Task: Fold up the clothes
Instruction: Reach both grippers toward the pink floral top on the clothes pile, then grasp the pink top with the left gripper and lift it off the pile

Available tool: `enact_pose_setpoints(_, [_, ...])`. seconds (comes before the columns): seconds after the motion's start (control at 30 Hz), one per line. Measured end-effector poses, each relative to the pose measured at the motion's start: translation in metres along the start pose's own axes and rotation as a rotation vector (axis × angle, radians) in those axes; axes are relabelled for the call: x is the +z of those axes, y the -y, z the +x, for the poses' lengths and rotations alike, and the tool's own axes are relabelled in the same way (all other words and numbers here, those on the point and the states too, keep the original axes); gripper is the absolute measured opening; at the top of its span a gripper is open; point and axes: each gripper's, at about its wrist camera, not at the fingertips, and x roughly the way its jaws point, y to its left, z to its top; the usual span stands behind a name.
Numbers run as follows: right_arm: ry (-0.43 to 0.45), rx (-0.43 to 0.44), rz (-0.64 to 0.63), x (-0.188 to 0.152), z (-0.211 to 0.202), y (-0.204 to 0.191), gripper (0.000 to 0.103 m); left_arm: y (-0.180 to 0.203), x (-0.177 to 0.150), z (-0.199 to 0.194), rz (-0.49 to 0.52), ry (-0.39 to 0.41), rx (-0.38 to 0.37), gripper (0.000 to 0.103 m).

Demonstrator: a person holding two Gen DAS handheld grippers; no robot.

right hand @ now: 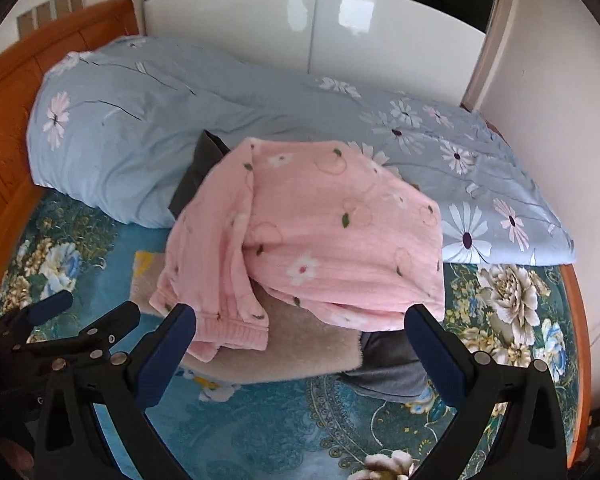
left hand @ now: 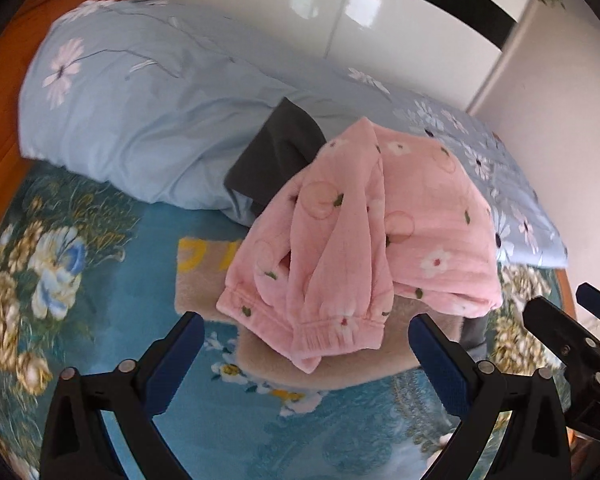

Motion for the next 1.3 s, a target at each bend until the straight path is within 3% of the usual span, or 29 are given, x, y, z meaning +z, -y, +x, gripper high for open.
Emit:
enact_pose_setpoints(0.23, [-0.142, 0.033, 0.106, -0.018, 0.005, 0.023, 0.103, 0.011, 0.038, 0.052, 0.038, -0.064, -0.049, 0.103])
enact_pose_setpoints(0.3, [-0.141, -0.011, 0.115, -0.027, -0.003, 0.036, 0.103, 0.024, 0.05, 0.074, 0.078, -0.076, -0.027, 0.102])
enact_pose_setpoints(0.37, [-0.141, -0.058, 0.129, -0.037, -0.011, 0.053, 0.103, 0.028, 0.056, 0.091, 0.079, -0.103, -0.005, 0.085])
enact_pose_setpoints(0.43, [-0.14, -0.113, 0.149, -0.049, -0.019, 0.074, 0.103, 0.02, 0.057, 0.097, 0.028, -0.128, -0.019, 0.061])
enact_pose_setpoints(0.47, [-0.14, -0.134, 0.162, -0.055, -0.024, 0.084, 0.103, 0.015, 0.057, 0.099, -0.004, -0.14, -0.031, 0.054])
enact_pose_setpoints(0.53, [-0.143, -0.183, 0.187, -0.072, -0.035, 0.102, 0.103, 0.006, 0.057, 0.1, -0.05, -0.159, -0.036, 0.004])
enact_pose_setpoints(0.6, [-0.173, -0.263, 0.304, -0.088, -0.042, 0.119, 0.103, -0.003, 0.055, 0.094, -0.053, -0.165, 0.001, 0.004])
enact_pose_setpoints(0.7, [-0.171, -0.249, 0.383, -0.106, -0.049, 0.134, 0.103, -0.007, 0.052, 0.068, -0.034, -0.127, -0.021, 0.004])
enact_pose_setpoints(0.83, [-0.156, -0.173, 0.435, -0.113, -0.052, 0.129, 0.103, 0.004, 0.053, 0.01, -0.011, -0.055, -0.154, 0.004])
enact_pose_setpoints(0.93, [-0.134, -0.123, 0.446, -0.113, -0.056, 0.122, 0.103, 0.036, 0.04, -0.044, 0.111, -0.002, -0.272, 0.003])
enact_pose_setpoints(1.1, [-0.087, -0.055, 0.504, -0.117, -0.064, 0.126, 0.103, 0.098, -0.015, -0.098, 0.326, -0.005, -0.39, 0.003])
enact_pose_setpoints(1.2, [-0.07, -0.035, 0.566, -0.127, -0.068, 0.143, 0.103, 0.119, -0.064, -0.098, 0.369, -0.083, -0.369, 0.003])
enact_pose_setpoints(1.3, [-0.063, -0.007, 0.616, -0.142, -0.068, 0.168, 0.103, 0.127, -0.108, -0.099, 0.349, -0.138, -0.314, 0.003])
